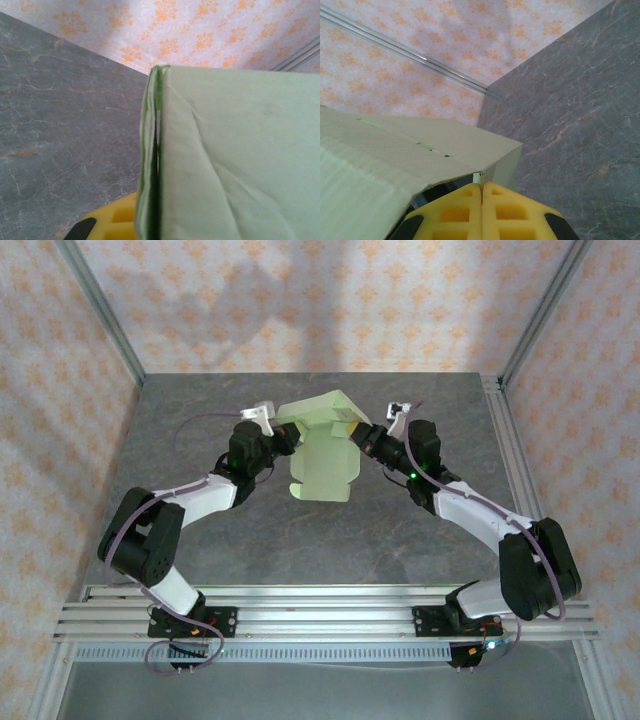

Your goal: Fold the paper box

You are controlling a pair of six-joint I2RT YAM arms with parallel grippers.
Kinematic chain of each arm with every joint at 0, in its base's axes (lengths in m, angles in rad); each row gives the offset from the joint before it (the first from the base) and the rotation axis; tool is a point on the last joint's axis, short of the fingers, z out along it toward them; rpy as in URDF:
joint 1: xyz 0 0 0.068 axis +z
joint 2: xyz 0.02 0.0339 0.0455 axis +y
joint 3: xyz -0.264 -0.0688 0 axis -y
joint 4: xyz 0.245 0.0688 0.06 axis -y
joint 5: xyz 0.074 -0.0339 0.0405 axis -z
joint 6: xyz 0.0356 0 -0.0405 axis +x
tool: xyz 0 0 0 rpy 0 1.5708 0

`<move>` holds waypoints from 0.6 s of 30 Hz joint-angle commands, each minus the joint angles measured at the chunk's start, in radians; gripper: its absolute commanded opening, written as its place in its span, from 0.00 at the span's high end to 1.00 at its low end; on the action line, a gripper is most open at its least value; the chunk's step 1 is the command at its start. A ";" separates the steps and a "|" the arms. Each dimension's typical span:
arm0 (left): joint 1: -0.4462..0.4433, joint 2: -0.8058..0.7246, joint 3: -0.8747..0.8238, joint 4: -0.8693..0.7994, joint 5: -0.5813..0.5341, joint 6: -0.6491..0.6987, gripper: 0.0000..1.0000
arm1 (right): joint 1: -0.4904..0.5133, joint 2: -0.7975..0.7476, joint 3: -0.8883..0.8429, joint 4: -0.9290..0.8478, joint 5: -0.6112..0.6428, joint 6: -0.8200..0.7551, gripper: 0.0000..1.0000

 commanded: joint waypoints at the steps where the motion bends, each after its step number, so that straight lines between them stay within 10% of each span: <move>1: -0.013 -0.050 -0.002 0.001 -0.034 0.025 1.00 | 0.005 -0.003 0.019 -0.008 0.002 -0.008 0.91; 7: -0.019 -0.059 0.002 -0.018 -0.061 0.032 1.00 | 0.006 0.015 0.019 -0.002 -0.012 -0.005 0.67; 12: -0.033 -0.078 0.014 -0.057 -0.084 0.066 1.00 | 0.006 0.022 0.014 0.004 -0.021 -0.001 1.00; 18: -0.033 -0.073 0.017 -0.075 -0.116 0.059 1.00 | 0.006 -0.004 0.005 0.004 0.003 -0.020 0.89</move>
